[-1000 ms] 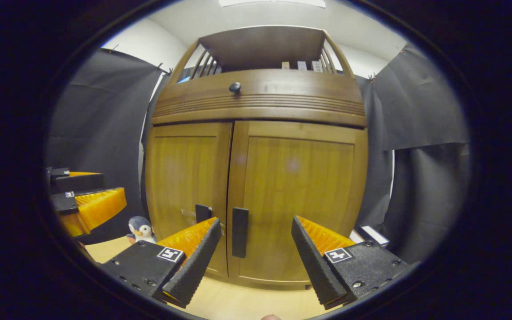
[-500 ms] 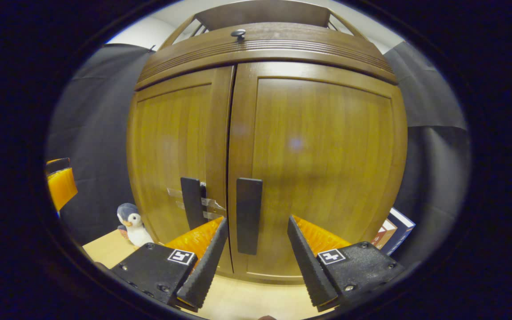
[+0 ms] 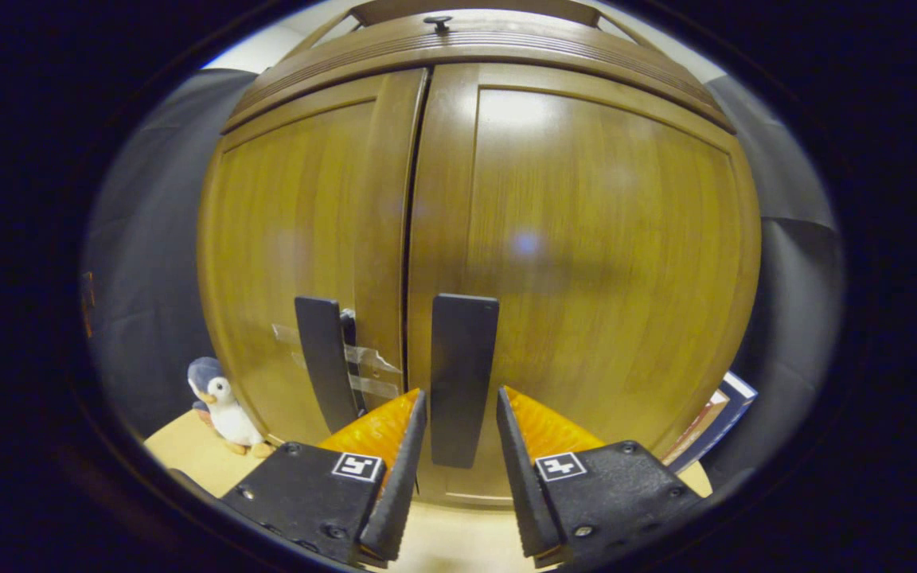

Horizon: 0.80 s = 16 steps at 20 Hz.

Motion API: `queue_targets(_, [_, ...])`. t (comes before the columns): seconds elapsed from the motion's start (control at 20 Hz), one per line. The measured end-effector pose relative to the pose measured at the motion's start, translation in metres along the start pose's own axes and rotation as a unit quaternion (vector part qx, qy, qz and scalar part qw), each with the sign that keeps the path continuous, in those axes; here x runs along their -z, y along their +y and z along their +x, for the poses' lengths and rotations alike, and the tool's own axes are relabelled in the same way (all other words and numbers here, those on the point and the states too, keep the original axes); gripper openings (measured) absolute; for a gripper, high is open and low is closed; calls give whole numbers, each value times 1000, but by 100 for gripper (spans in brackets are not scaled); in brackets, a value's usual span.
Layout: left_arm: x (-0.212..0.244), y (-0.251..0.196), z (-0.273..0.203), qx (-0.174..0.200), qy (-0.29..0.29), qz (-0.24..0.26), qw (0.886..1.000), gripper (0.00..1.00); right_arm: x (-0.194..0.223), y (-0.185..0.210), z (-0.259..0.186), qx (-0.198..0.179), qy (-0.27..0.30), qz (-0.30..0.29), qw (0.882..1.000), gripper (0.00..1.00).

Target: Open the right door of the double-door shoe cabinet with the right hand, and open the left door with the left hand.

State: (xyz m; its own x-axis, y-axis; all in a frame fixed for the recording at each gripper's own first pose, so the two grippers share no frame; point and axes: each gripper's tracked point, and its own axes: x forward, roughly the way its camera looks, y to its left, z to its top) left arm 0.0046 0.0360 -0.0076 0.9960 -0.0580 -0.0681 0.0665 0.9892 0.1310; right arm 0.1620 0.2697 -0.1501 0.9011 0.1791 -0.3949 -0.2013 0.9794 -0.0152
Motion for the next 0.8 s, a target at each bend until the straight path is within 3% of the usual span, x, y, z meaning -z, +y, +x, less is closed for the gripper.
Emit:
queue_targets(0.2, [1,1,-2,2,10,-14,1000,96,2,2,7,0,3,30,1000,39])
queue_targets(0.8, [-9,-24,-5,11,-3,4,1000,95,9,2,-21,-43,-5,22,999,29])
